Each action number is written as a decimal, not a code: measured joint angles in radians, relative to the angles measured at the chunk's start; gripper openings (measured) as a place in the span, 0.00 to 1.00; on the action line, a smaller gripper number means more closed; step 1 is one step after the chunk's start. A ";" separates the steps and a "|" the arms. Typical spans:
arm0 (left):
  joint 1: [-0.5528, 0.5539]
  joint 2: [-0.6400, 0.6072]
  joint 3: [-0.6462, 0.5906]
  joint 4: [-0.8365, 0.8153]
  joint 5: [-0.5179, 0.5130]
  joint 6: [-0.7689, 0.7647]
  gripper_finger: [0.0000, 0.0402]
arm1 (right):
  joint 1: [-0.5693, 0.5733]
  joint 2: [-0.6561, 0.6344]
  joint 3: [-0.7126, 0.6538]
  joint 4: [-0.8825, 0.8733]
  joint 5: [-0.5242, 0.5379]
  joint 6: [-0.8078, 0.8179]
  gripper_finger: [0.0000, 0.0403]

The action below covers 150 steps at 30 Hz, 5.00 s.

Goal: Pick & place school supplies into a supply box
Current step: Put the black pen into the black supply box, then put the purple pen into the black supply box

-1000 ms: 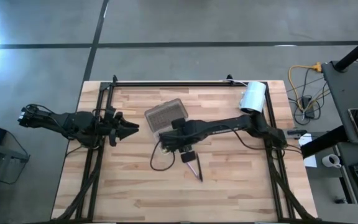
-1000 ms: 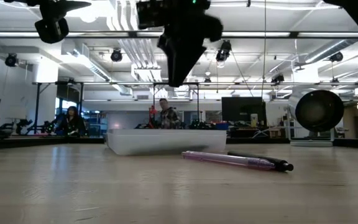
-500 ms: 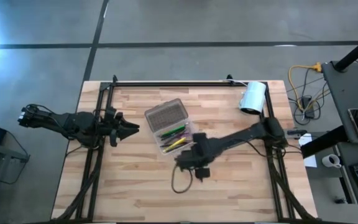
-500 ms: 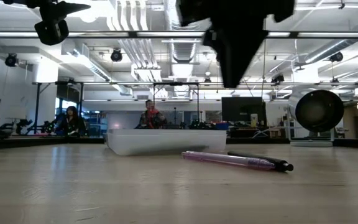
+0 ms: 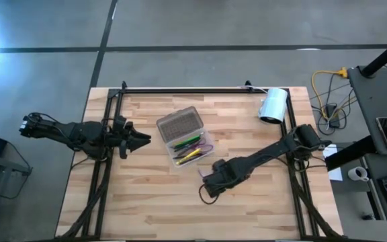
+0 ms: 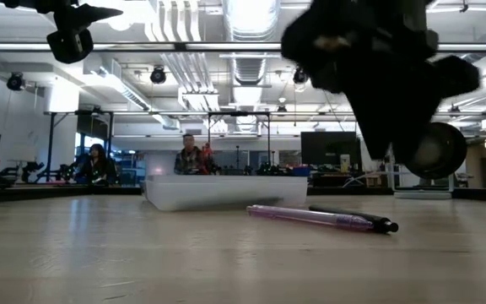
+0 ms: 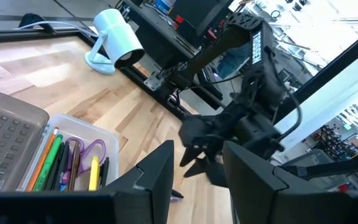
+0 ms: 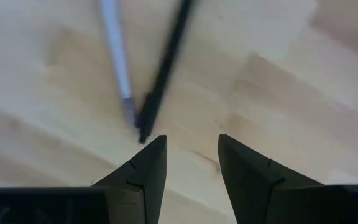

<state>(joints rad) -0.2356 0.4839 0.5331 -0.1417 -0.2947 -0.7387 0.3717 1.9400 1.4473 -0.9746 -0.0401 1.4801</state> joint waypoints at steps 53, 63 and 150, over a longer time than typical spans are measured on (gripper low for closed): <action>0.000 0.006 -0.018 -0.001 0.004 0.000 0.30 | -0.068 0.077 -0.053 0.154 0.181 -0.167 0.04; 0.000 0.009 -0.015 -0.004 0.002 0.000 0.30 | -0.092 0.005 0.090 0.137 0.260 -0.927 0.05; 0.000 0.109 0.021 0.000 0.056 -0.003 0.30 | -0.066 0.290 0.385 -0.134 0.035 -0.319 0.42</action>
<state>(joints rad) -0.2356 0.5930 0.5541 -0.1417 -0.2387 -0.7422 0.3061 2.2299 1.8319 -1.1086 -0.0048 1.1612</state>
